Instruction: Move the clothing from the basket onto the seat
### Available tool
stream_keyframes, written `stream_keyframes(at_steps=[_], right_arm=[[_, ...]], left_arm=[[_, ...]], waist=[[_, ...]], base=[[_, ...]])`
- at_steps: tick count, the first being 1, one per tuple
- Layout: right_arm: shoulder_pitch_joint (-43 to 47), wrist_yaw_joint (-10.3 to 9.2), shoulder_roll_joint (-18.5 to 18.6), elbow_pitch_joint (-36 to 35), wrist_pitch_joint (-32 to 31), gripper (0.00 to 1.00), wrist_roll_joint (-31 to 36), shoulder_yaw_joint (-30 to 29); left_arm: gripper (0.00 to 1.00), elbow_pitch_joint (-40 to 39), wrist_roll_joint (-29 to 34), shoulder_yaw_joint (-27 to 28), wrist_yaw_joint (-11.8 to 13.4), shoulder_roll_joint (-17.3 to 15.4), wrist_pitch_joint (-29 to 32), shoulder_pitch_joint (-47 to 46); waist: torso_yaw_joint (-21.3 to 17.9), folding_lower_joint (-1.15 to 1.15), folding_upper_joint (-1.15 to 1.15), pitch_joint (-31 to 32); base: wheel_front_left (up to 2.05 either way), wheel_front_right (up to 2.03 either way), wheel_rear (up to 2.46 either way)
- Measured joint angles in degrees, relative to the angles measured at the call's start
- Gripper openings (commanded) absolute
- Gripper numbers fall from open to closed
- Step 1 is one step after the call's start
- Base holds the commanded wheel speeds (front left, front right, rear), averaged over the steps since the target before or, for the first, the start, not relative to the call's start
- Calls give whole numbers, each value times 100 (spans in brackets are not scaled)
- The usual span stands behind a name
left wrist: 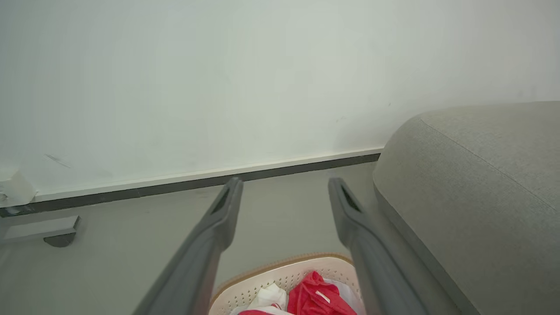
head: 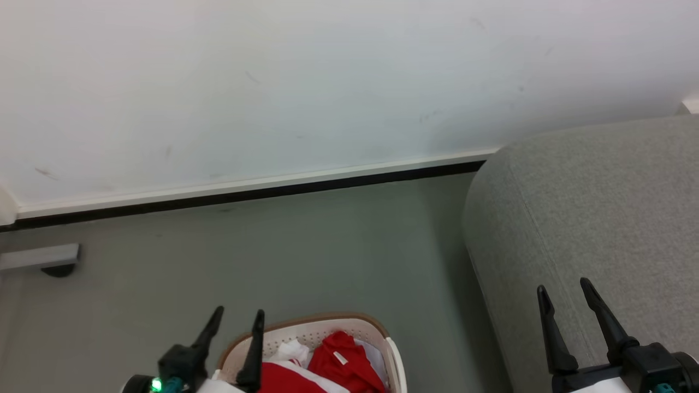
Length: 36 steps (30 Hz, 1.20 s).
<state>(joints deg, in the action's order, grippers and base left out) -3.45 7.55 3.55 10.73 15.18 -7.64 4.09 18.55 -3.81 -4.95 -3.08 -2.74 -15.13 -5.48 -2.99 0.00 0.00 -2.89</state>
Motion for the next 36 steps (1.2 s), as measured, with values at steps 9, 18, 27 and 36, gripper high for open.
stream_keyframes(at_steps=[9,18,27,36], right_arm=[[-263,0,-34,-158,0,100,-74,40],[-609,0,-56,-311,0,100,-220,104],[-1057,0,-62,-581,0,100,-524,167],[-1502,0,-59,-942,0,100,-904,245]], left_arm=[[100,1181,286,-492,-174,-14,2,-632],[100,2482,619,-910,-207,-41,801,-1431],[100,3417,675,-916,47,-119,1679,-2055],[100,3983,709,-843,474,-436,2193,-2768]], waist=[[-349,0,0,-431],[-685,0,0,-1074],[-1035,1,0,-1917],[-1357,1,0,-2940]], base=[[0,0,0],[0,0,0],[0,0,0],[0,0,0]])
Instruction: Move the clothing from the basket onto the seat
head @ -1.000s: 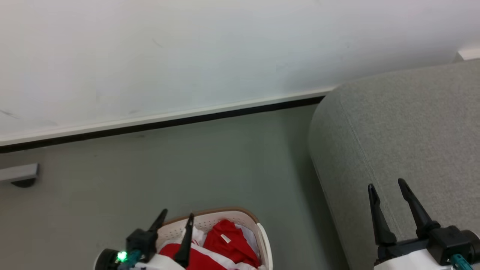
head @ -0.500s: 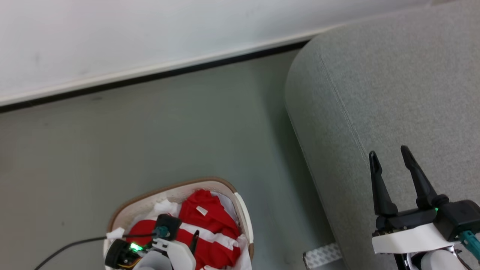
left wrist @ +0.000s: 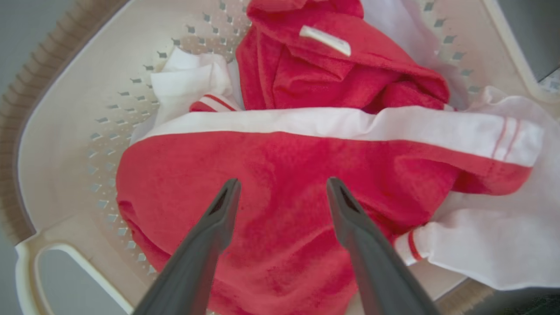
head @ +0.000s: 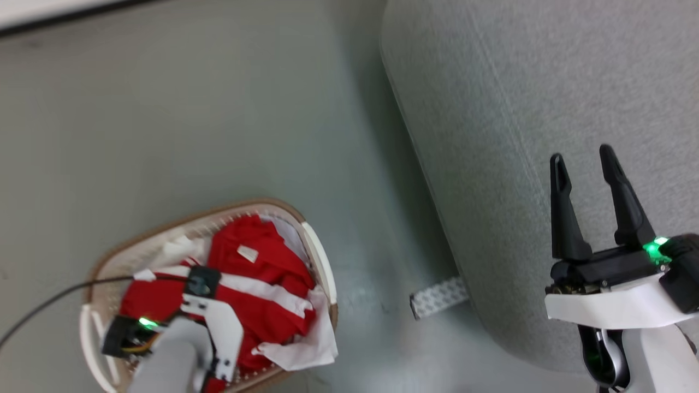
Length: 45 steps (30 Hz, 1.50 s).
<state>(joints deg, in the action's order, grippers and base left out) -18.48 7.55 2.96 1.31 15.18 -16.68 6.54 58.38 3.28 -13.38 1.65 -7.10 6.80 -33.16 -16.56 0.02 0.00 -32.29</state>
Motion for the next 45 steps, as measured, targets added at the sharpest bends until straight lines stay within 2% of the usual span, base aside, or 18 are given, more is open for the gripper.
stream_keyframes(at_steps=[4,13,19,21,22,31,40,45], right_arm=[[-144,0,0,-163,0,100,-124,36],[-454,0,-1,-520,0,100,-417,76],[-509,0,-1,-599,0,100,-458,97],[-509,0,-1,-598,0,100,-456,90],[-509,0,-1,-593,0,100,-449,78],[-459,0,-4,-383,0,100,-258,-75],[6,0,-9,-145,0,100,36,-223],[449,0,-9,-8,-1,100,190,-323]], left_arm=[[100,127,34,-8,135,-171,127,-305],[100,254,113,-75,201,-561,263,-920],[100,296,113,-108,250,-651,201,-1176],[41,298,113,-149,243,-642,136,-1216],[0,308,113,-169,234,-633,108,-1223],[0,550,-90,-218,138,-193,-385,-1044],[0,597,-506,-170,-94,238,-1128,-480],[0,599,-786,-185,-240,361,-1448,-112]], waist=[[-118,0,0,-454],[-303,0,0,-1438],[-397,-2,0,-1943],[-414,-2,0,-2026],[-412,-2,0,-2042],[-226,-1,0,-1556],[88,-1,0,-470],[297,-2,0,232]], base=[[0,0,0],[0,0,0],[0,0,0],[0,0,0],[0,0,0],[0,0,0],[0,0,0],[0,0,0]])
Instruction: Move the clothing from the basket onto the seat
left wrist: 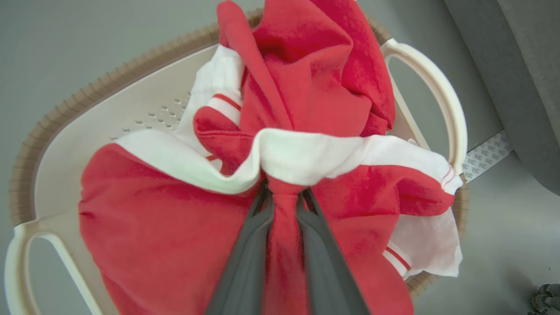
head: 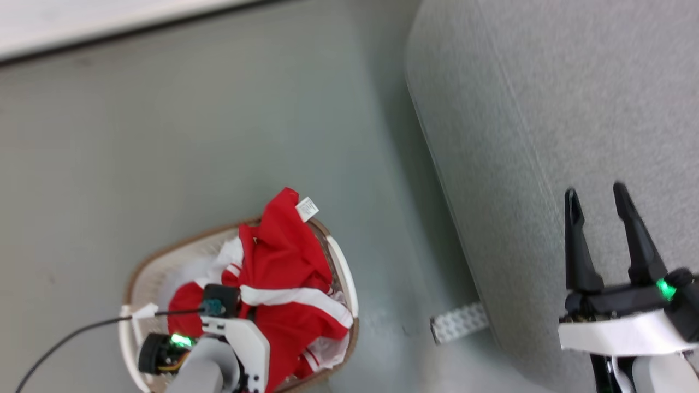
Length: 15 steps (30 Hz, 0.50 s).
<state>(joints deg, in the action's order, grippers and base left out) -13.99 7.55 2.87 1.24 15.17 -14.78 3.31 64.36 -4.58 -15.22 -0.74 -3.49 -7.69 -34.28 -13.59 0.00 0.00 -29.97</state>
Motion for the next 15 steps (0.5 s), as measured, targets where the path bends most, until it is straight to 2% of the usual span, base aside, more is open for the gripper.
stream_keyframes(at_steps=[8,15], right_arm=[[591,0,1,172,1,100,202,-111],[1003,0,-1,257,1,100,304,-164]], left_arm=[[0,-308,-466,-191,-180,62,-309,429],[0,-1032,-1002,-523,-77,67,-347,783]], waist=[[344,-1,0,1096],[605,-1,0,1885]], base=[[0,0,0],[0,0,0]])
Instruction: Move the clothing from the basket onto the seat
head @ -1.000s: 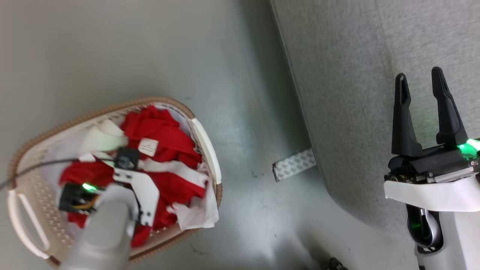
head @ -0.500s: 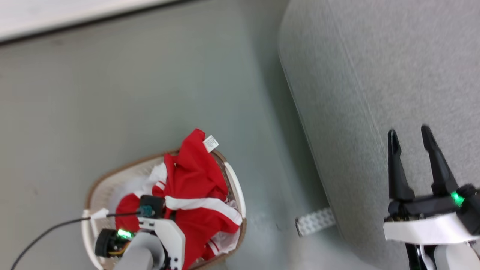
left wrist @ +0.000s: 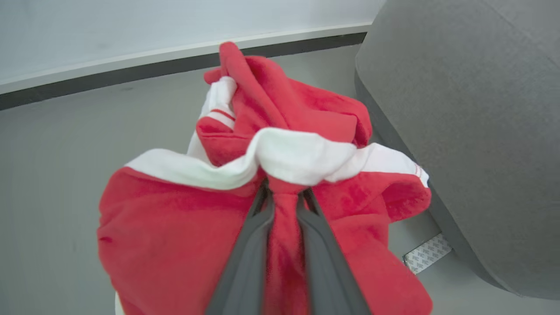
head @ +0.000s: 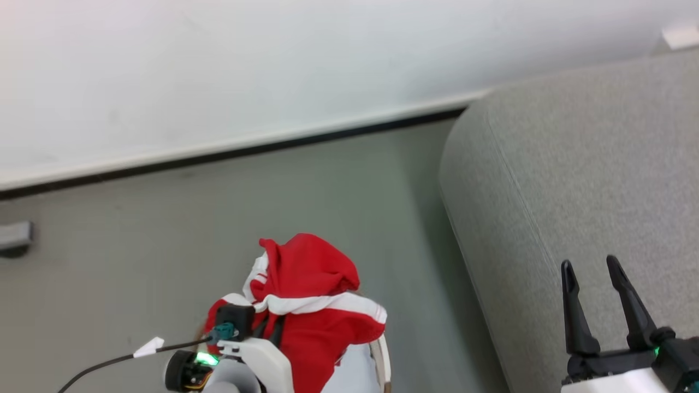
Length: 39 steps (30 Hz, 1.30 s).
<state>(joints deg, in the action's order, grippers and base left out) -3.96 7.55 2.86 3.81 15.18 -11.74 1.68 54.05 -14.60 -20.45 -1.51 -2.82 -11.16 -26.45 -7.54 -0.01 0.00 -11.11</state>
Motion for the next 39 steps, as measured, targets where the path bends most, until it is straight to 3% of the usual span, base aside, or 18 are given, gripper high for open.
stream_keyframes(at_steps=[9,19,29,39], right_arm=[[536,0,1,141,0,100,113,-29],[920,0,1,246,0,100,160,-54],[992,0,1,285,0,100,270,-32],[990,0,1,274,0,100,412,36]], left_arm=[[0,-1162,-265,-40,237,-13,83,397],[0,-2895,-444,160,504,-402,502,964],[0,-4261,-510,285,712,-662,970,1222],[0,-4907,-525,269,839,-762,1228,1435]], waist=[[207,0,0,777],[259,-1,0,1411],[232,0,0,1712],[232,0,0,1725]], base=[[0,0,0],[0,0,0],[0,0,0],[0,0,0]])
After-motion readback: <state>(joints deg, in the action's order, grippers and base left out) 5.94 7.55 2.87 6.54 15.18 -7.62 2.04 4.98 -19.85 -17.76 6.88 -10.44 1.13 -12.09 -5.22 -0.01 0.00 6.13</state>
